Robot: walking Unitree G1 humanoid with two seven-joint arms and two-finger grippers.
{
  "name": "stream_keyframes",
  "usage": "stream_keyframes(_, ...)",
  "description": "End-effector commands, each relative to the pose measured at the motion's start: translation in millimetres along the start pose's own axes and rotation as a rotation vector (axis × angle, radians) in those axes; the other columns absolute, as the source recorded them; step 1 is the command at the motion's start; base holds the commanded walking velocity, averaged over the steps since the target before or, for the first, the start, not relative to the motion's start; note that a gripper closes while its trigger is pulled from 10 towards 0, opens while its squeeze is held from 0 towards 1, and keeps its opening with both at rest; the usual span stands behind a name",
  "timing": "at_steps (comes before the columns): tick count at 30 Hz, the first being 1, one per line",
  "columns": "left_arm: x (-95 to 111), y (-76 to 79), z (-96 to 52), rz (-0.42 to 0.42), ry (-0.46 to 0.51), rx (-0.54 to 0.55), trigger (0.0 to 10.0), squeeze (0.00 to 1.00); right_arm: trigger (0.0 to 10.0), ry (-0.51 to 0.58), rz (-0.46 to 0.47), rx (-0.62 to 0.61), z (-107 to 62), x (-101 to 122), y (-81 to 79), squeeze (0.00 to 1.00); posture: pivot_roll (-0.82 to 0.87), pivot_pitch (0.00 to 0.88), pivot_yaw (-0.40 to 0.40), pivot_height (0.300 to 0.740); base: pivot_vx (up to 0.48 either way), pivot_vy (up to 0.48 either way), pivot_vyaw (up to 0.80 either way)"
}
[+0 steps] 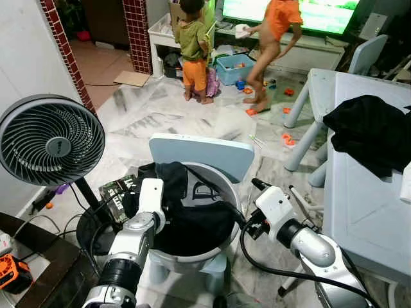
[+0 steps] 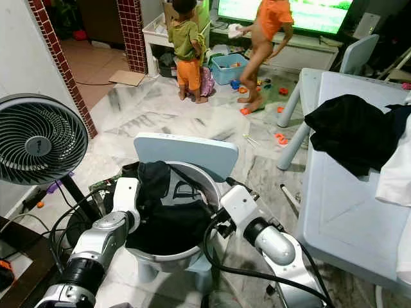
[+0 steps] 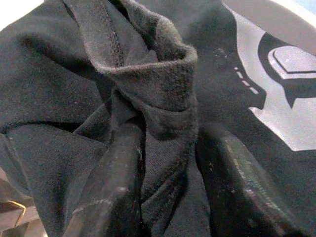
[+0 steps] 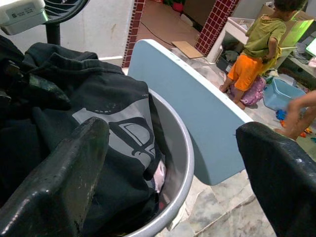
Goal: Hang hanger
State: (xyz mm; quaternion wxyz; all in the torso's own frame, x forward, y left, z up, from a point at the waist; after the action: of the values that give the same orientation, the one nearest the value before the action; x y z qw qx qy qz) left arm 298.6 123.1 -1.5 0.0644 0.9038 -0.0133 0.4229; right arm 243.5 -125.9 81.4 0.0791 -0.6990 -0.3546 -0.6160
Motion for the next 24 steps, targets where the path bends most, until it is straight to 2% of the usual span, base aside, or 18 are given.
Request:
stream_keyframes(1,5.2,0.9,1.8,-0.005,0.011,-0.005,0.0,0.00,10.0,0.009,-0.017,0.004,-0.3,4.7,2.9,0.00,-0.11,0.000,-0.039,0.740,0.000,0.000,0.00)
stream_keyframes(18,11.4,-5.4,3.9,0.002,0.088,0.013,0.0,0.00,10.0,-0.006,0.004,0.054,0.2,-0.2,-0.5,0.00,-0.10,0.000,-0.032,0.740,0.000,0.000,0.00)
stream_keyframes(24,22.2,-9.2,2.6,0.046,0.153,0.044,0.0,0.00,10.0,-0.004,0.007,0.058,2.2,0.2,-0.8,0.00,-0.09,0.000,-0.028,0.740,0.000,0.000,0.00)
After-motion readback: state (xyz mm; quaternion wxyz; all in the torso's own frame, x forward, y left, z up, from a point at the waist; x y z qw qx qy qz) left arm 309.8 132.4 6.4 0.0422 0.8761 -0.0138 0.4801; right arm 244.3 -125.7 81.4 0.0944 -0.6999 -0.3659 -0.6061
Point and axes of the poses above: a point about 5 cm out from each wrist's last joint towards the gripper, its own z axis pointing out of the wrist towards the gripper, its own x axis along the axis of the wrist's last joint, y = z × x, the point moved 2 cm from there along z, pointing out of the wrist towards the gripper, and after that the axes turned 3 degrees about -z, right-handed, at the moved point
